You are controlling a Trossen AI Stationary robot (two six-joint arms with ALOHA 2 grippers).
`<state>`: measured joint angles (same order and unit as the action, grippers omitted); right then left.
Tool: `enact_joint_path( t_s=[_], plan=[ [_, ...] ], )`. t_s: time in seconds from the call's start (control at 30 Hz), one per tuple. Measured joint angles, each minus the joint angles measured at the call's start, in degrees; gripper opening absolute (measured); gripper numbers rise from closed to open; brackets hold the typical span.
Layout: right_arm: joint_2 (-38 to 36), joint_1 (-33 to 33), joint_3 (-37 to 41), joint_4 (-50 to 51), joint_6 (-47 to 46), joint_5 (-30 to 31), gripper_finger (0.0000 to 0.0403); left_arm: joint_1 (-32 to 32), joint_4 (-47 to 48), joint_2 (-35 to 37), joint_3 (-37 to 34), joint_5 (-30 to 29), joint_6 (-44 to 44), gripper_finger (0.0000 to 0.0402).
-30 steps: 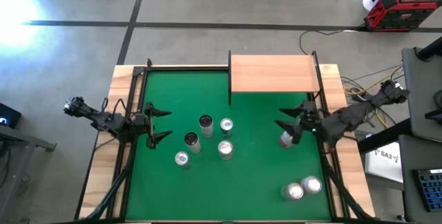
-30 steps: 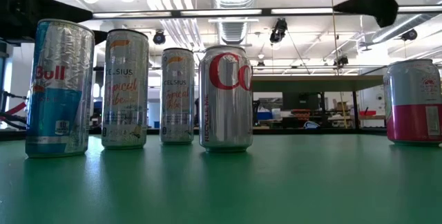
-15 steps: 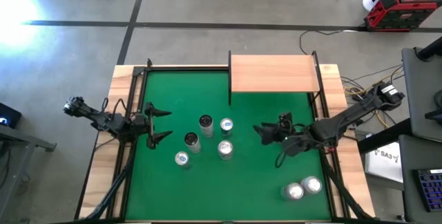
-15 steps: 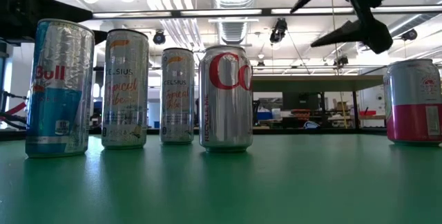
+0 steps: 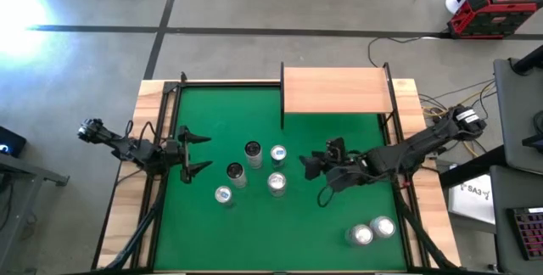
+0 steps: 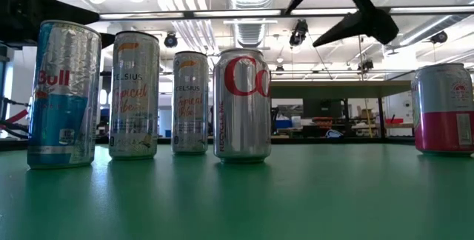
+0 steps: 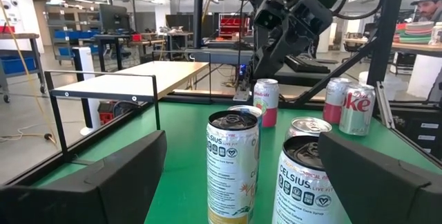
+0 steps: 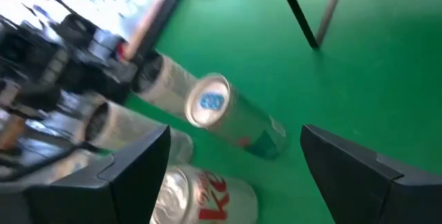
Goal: Place canned beverage on shelf
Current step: Put the top blue soda can on the shelf
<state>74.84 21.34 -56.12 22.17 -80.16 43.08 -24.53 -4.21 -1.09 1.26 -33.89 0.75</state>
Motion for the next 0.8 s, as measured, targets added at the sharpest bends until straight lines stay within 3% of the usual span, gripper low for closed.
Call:
enact_joint_path(
  t_s=[0.13, 0.33, 0.47, 0.57, 0.8],
  plan=[
    [4.8, -3.1, -8.4, 9.8, 1.8, -6.8, 0.0315, 0.0, -0.1, -0.1, 0.0, 0.0, 0.0, 0.0361],
    [12.0, -10.4, -21.6, 26.4, 2.2, -27.6, 0.0316, 0.0, 0.0, -0.1, 0.0, 0.0, 0.0, 0.0361],
    [15.8, -14.2, -28.0, 31.8, 4.2, -36.1, 0.0315, 0.0, 0.1, -0.2, 0.0, 0.0, 0.0, 0.0361],
    [18.3, -15.6, -32.4, 35.7, 6.3, -39.0, 0.0315, 0.0, 0.1, -0.2, 0.0, 0.0, 0.0, 0.0361],
    [25.3, -15.8, -43.8, 43.9, 5.2, -38.8, 0.0315, 0.0, 0.0, -0.2, 0.0, 0.0, 0.0, 0.0361]
  ],
)
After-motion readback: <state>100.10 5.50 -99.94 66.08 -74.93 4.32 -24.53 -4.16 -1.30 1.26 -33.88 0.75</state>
